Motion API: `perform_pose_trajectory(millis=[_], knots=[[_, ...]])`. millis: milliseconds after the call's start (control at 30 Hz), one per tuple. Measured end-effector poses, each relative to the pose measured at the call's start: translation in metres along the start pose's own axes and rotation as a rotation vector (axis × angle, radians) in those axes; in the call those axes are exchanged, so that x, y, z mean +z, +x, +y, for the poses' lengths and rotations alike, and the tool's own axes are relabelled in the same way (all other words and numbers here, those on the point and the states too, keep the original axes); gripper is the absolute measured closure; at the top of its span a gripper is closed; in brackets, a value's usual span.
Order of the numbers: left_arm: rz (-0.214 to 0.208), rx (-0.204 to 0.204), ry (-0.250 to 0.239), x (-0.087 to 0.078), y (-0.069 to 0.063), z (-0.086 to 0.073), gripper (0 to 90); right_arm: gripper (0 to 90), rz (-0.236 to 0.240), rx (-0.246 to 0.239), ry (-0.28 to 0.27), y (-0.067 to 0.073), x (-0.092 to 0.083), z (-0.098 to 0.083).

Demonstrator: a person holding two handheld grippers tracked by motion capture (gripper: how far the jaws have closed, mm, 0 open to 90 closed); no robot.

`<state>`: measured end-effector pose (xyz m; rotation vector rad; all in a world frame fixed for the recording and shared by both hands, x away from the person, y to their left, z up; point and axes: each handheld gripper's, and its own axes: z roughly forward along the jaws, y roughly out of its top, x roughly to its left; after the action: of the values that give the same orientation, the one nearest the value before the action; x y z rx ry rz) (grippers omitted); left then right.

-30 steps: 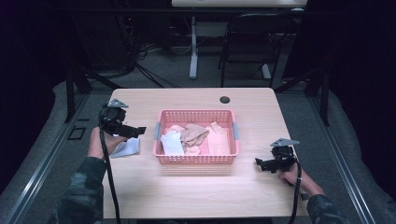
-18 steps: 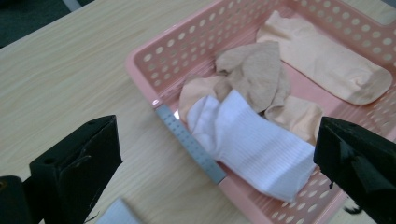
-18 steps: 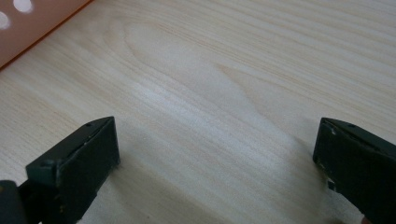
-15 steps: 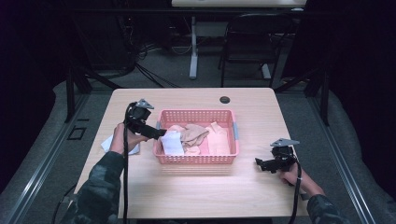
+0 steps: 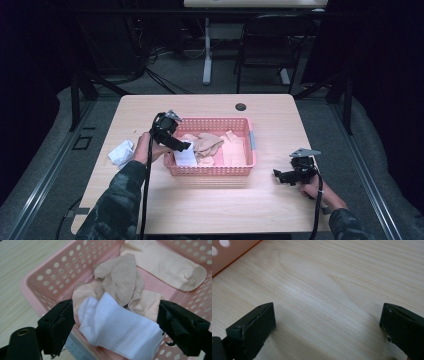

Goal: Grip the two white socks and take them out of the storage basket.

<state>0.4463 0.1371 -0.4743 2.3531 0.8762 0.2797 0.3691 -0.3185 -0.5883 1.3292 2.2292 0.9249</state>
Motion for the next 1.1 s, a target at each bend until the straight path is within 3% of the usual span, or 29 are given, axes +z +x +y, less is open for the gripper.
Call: perform_pose_trajectory(millis=[233,400,533,733,800,1100], knots=[[-0.004,0.016,0.062,0.015,0.003,0.001,26.5,0.0,0.0,0.0,0.0,0.0,0.0,0.0],[0.004,0.004,0.072,0.021,0.005,0.0,38.9,0.0,0.0,0.0,0.0,0.0,0.0,0.0],[0.018,0.0,0.11,0.028,0.007,0.0,45.9,0.0,0.0,0.0,-0.002,0.0,0.0,0.0],[0.021,-0.005,0.142,0.032,0.009,-0.002,52.8,0.0,-0.004,-0.001,0.0,0.0,0.0,0.0],[0.013,-0.013,0.13,0.033,0.011,-0.003,54.9,0.0,-0.004,-0.001,0.0,0.0,0.0,0.0],[0.036,-0.01,0.166,0.034,0.01,-0.003,60.5,0.0,-0.001,-0.002,0.0,0.0,0.0,0.0]])
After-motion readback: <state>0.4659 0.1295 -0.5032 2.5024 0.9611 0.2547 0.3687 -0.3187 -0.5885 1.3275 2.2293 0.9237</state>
